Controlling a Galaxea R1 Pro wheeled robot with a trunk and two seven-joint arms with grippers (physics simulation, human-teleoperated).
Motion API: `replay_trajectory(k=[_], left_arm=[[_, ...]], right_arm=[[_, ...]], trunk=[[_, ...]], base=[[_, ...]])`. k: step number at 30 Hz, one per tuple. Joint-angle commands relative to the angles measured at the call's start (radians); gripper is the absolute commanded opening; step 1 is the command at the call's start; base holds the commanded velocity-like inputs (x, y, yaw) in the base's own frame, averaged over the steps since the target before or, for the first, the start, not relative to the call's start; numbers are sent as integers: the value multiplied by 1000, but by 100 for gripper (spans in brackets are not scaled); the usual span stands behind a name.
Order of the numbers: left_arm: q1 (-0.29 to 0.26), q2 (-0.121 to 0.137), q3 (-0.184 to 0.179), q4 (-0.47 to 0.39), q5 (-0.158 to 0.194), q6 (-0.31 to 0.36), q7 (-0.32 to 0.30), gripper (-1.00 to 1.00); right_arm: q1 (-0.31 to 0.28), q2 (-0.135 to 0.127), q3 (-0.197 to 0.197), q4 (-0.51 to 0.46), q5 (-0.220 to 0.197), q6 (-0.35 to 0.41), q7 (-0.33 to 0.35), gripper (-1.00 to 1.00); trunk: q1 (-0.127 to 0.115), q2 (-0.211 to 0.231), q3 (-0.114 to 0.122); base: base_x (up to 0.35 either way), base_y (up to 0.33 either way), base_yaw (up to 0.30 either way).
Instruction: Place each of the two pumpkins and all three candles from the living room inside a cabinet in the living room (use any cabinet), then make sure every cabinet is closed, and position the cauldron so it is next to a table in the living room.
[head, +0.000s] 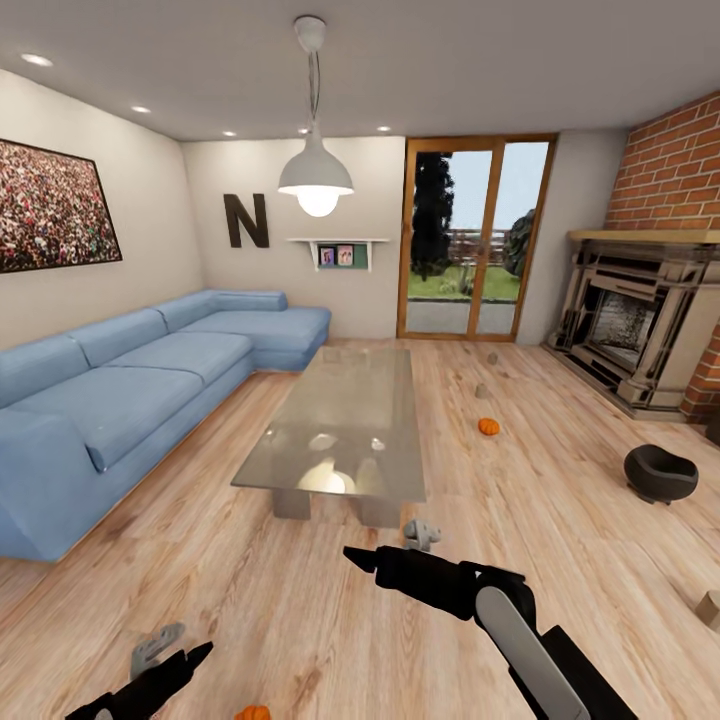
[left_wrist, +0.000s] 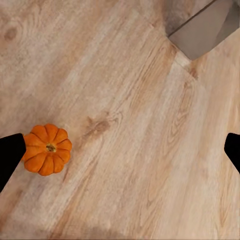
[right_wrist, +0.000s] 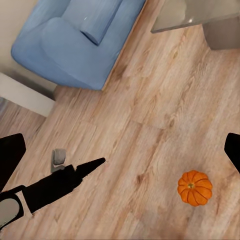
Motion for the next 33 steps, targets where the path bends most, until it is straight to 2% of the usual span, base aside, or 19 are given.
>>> replay_trajectory(k=[1,4,8,33], left_arm=[[-10,8,9,1,11,10,-3,100],[-24,13,25,20,12,9,-4,100],[-29,3,35,58,9,3,-5,100],[-30,-6,36,73,6,-2,-11,100]], right_arm=[[-1,-1,1,-2,-11,2,-10,100],[-1,-1,0,-2,-12,3,-10,100],[-1,-2,0,-1,-12,4,-10,100],[-1,1,-1,3,-15,32,-10,100]], trunk=[[4,-8,-4],[15,-29,-14],[31,-57,-26],[127,-232,-105]], base=[[0,0,0],[0,0,0],[0,0,0],[0,0,0]])
